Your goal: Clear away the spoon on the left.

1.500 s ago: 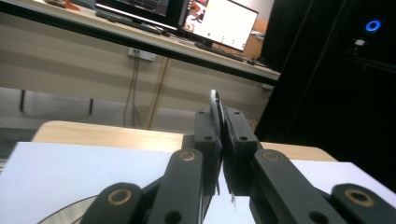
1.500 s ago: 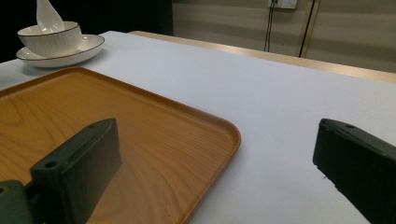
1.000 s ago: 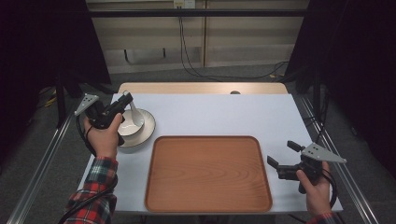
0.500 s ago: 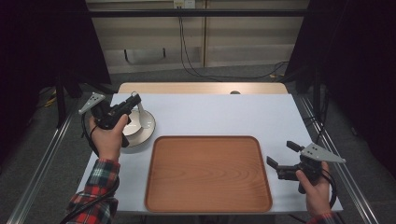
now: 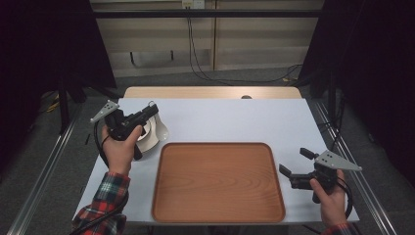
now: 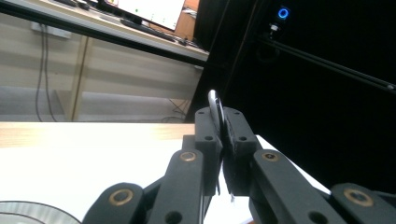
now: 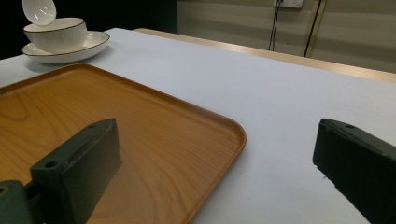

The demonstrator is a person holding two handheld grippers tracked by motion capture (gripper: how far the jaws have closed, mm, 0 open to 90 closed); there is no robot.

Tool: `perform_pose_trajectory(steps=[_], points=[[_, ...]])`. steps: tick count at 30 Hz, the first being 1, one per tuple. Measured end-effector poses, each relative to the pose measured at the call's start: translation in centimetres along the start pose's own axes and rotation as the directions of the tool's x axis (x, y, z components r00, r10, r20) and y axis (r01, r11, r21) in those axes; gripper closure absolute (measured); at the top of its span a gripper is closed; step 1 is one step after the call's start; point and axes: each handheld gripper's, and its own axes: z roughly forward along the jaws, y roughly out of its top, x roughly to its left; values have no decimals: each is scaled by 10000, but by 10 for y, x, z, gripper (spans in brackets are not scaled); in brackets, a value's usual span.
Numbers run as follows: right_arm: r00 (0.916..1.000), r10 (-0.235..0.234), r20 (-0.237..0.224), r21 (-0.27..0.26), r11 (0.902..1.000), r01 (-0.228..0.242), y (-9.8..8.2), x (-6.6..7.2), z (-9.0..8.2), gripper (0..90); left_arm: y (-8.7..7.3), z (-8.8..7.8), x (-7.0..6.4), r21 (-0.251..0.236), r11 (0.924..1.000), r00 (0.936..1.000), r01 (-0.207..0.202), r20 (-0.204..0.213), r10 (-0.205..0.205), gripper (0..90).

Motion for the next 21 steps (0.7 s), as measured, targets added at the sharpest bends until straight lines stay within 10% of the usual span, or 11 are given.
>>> perform_pose_trajectory(steps=[21], points=[[10000,-40,-26,31,10000,40,0,1,0,7,-23,5,-18,644,9979,9972,11,743,-59,857]])
